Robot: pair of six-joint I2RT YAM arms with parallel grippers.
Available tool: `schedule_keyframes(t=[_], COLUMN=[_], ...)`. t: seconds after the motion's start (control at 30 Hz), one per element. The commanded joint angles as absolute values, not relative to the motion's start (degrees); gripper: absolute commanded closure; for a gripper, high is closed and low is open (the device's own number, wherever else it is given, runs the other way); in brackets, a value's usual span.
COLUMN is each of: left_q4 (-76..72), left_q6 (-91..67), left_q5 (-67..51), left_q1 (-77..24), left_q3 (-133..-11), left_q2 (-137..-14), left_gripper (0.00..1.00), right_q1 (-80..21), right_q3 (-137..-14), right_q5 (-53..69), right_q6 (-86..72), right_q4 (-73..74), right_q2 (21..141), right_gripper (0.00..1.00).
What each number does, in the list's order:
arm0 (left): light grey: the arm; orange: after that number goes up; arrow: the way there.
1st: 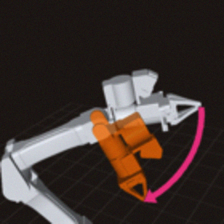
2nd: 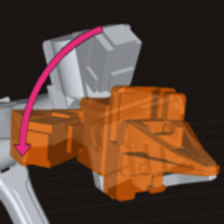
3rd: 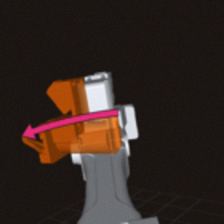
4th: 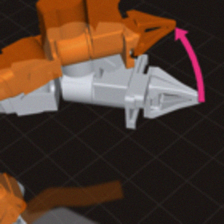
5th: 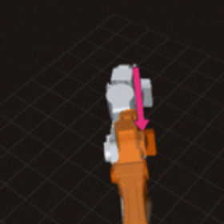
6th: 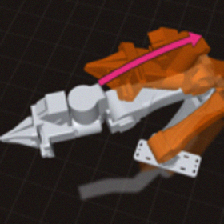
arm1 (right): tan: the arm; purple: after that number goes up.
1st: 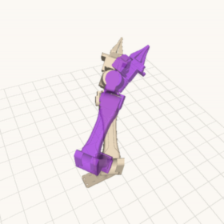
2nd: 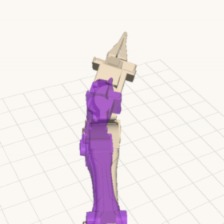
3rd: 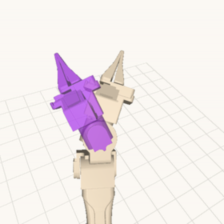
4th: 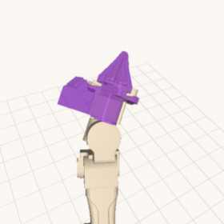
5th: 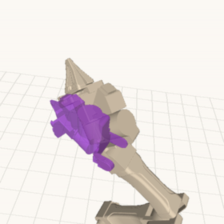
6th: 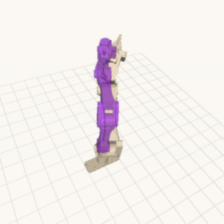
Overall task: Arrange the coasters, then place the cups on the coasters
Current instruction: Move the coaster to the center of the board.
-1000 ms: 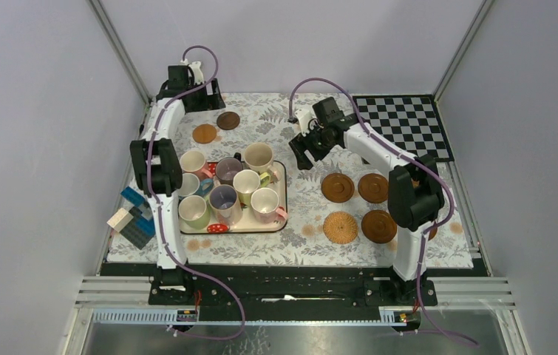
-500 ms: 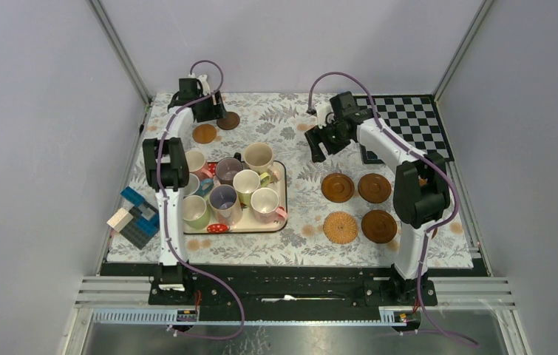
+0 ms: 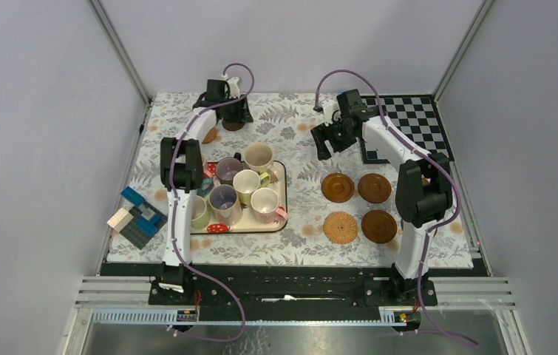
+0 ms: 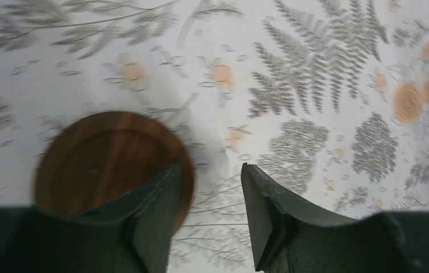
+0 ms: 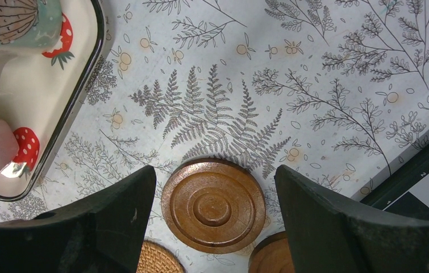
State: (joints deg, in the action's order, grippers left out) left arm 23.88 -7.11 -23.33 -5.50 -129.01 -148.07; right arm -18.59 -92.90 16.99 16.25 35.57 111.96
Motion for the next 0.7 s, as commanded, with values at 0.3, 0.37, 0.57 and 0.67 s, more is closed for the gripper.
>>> schedule_keyframes(t=[0.3, 0.37, 0.57, 0.67], left_q4=[26.95, 24.47, 20.16, 21.15], left_q6=[-5.4, -8.32, -10.67, -10.02], left_q5=[-30.65, -30.06, -21.15, -19.28], left_q1=[-12.16, -10.08, -5.99, -5.62], left_q3=[-124.83, -125.04, -126.57, -128.15], left_q2=[-141.13, -140.01, -139.9, -141.64], left_gripper=[0.43, 0.4, 0.35, 0.34], right_q1=[-17.68, -17.67, -17.67, -17.67], right_q3=[-95.76, -95.6, -95.26, -95.39], right_q5=[17.48, 17.56, 18.21, 18.07], right_q6=[16.7, 16.63, 16.22, 15.98], right_q4=[36.55, 36.27, 36.17, 36.03], right_q2=[110.5, 110.36, 110.36, 110.35], right_gripper=[0.17, 0.17, 0.17, 0.17])
